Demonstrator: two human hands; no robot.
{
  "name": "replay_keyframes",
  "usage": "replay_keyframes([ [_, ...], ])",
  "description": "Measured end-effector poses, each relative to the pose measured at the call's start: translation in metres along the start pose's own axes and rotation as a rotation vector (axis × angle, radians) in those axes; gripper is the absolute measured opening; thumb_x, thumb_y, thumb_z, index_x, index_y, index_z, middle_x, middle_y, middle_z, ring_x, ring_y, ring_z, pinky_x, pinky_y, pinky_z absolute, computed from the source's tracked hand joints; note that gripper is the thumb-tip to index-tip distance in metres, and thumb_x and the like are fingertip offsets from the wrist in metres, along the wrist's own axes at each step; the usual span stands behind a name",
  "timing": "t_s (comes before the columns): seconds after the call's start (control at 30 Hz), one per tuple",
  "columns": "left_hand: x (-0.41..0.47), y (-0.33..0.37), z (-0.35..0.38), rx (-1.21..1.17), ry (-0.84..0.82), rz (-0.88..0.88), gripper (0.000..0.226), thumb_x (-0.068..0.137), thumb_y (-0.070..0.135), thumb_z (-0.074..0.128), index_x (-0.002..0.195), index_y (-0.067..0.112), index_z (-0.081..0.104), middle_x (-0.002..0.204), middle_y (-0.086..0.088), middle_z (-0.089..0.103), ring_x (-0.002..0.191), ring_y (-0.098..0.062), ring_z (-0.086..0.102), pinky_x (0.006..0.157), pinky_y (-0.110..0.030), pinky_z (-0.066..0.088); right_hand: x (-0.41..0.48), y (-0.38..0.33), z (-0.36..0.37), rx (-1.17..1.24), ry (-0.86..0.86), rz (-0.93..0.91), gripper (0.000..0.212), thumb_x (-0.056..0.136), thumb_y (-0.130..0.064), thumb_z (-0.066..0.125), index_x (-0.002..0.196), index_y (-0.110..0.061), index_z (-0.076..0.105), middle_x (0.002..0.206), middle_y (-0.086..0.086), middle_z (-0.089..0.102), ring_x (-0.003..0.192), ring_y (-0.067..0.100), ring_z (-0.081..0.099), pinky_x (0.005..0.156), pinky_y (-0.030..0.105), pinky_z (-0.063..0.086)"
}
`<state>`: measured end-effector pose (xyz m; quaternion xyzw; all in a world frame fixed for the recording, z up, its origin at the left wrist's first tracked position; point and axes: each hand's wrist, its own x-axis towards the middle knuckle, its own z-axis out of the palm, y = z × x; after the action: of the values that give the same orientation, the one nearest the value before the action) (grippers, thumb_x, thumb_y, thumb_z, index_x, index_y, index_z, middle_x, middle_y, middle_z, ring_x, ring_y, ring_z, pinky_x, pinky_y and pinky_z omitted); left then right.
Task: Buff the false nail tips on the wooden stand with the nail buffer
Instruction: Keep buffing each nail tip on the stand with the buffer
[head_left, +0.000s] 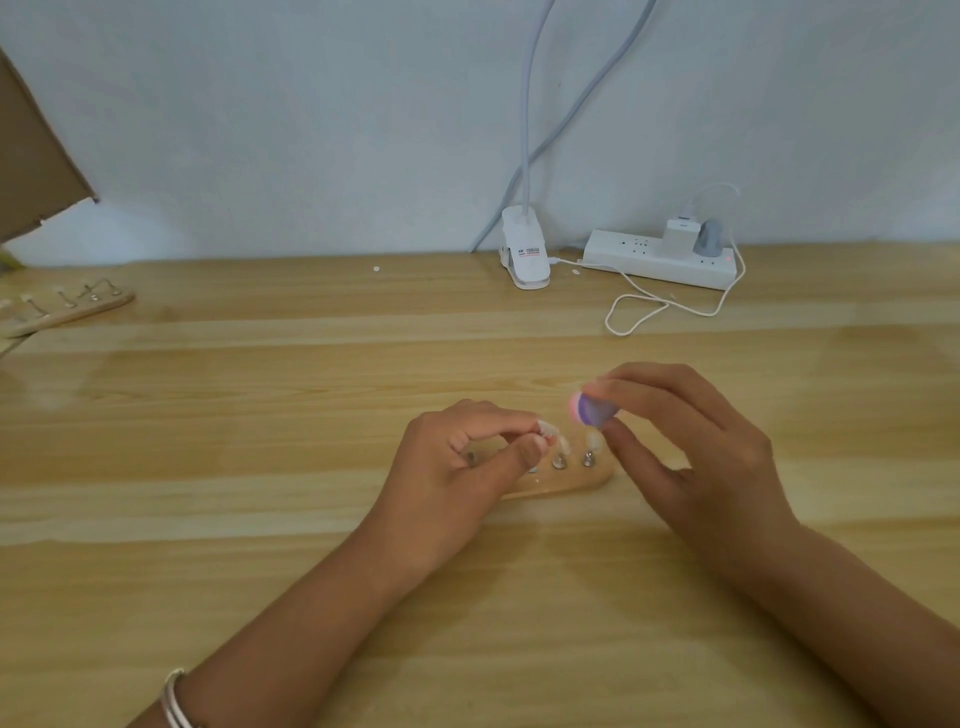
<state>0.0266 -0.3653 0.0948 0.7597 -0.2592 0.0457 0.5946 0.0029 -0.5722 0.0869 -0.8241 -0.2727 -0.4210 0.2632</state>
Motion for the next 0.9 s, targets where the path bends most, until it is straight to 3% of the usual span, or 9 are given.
replay_keyframes([
  [0.17,-0.001,-0.001,0.000,0.026,-0.010,0.068,0.014,0.082,0.023,0.072,0.095,0.024,0.077,0.086,0.012,0.073,0.086,-0.013,0.066,0.074,-0.022,0.048,-0.002,-0.015,0.008,-0.070,-0.094,-0.147,0.028,0.091,0.010,0.061,0.110,-0.006,0.075,0.107,0.007,0.068,0.099,0.017,0.064,0.091,0.016,0.043],
  [0.27,0.000,-0.003,-0.001,-0.003,0.028,0.055,0.014,0.081,0.017,0.073,0.091,0.025,0.077,0.086,0.010,0.073,0.088,-0.015,0.066,0.079,-0.032,0.052,0.000,-0.001,0.000,-0.104,-0.094,-0.033,0.038,0.080,0.020,0.070,0.107,-0.006,0.076,0.106,0.006,0.069,0.094,0.022,0.068,0.072,0.039,0.057],
  [0.33,0.001,-0.004,-0.001,0.000,0.035,0.055,0.013,0.081,0.016,0.075,0.089,0.026,0.077,0.086,0.010,0.073,0.089,-0.014,0.066,0.080,-0.031,0.052,0.000,0.002,-0.002,-0.062,-0.064,0.031,0.034,0.082,0.016,0.071,0.109,-0.004,0.074,0.106,0.006,0.069,0.095,0.022,0.068,0.071,0.044,0.057],
  [0.43,0.002,-0.005,0.000,0.023,0.038,0.057,0.011,0.078,0.016,0.078,0.087,0.022,0.078,0.086,0.009,0.072,0.088,-0.016,0.066,0.079,-0.029,0.051,0.000,-0.009,0.002,-0.003,-0.066,0.003,0.028,0.087,0.007,0.067,0.114,-0.002,0.071,0.108,0.008,0.068,0.100,0.021,0.067,0.091,0.027,0.052],
  [0.5,0.001,-0.005,-0.001,0.009,0.040,0.054,0.015,0.075,0.024,0.076,0.089,0.019,0.078,0.087,0.007,0.071,0.088,-0.016,0.066,0.078,-0.028,0.051,-0.002,-0.016,0.006,-0.028,-0.123,-0.078,0.029,0.090,0.007,0.063,0.115,-0.002,0.072,0.109,0.010,0.068,0.099,0.020,0.065,0.093,0.018,0.045],
  [0.57,0.001,-0.005,-0.001,0.007,0.036,0.045,0.015,0.075,0.022,0.077,0.090,0.019,0.078,0.086,0.008,0.071,0.089,-0.016,0.065,0.077,-0.029,0.051,-0.002,-0.015,0.006,-0.071,-0.160,-0.101,0.030,0.091,0.009,0.059,0.114,-0.003,0.074,0.108,0.011,0.068,0.096,0.022,0.066,0.090,0.018,0.045],
  [0.7,0.001,-0.005,-0.001,0.039,0.043,0.023,0.014,0.077,0.012,0.079,0.087,0.022,0.078,0.084,0.010,0.069,0.088,-0.013,0.064,0.075,-0.030,0.049,-0.001,-0.009,0.004,-0.069,-0.145,-0.012,0.032,0.086,0.013,0.068,0.112,-0.003,0.074,0.108,0.012,0.069,0.095,0.027,0.069,0.082,0.030,0.052],
  [0.83,0.002,-0.004,-0.002,0.051,0.060,0.048,0.017,0.075,0.019,0.075,0.083,0.034,0.076,0.085,0.013,0.070,0.087,-0.011,0.063,0.071,-0.022,0.045,-0.004,-0.023,0.010,-0.065,-0.155,-0.140,0.033,0.090,0.012,0.058,0.114,-0.003,0.074,0.107,0.013,0.070,0.094,0.027,0.067,0.083,0.027,0.052],
  [0.9,0.002,-0.004,-0.002,0.047,0.065,0.047,0.017,0.075,0.017,0.077,0.084,0.032,0.077,0.083,0.013,0.070,0.087,-0.012,0.063,0.071,-0.024,0.045,-0.001,-0.020,0.008,-0.117,-0.147,-0.150,0.034,0.091,0.012,0.054,0.111,-0.005,0.076,0.105,0.011,0.070,0.094,0.024,0.066,0.087,0.014,0.043],
])
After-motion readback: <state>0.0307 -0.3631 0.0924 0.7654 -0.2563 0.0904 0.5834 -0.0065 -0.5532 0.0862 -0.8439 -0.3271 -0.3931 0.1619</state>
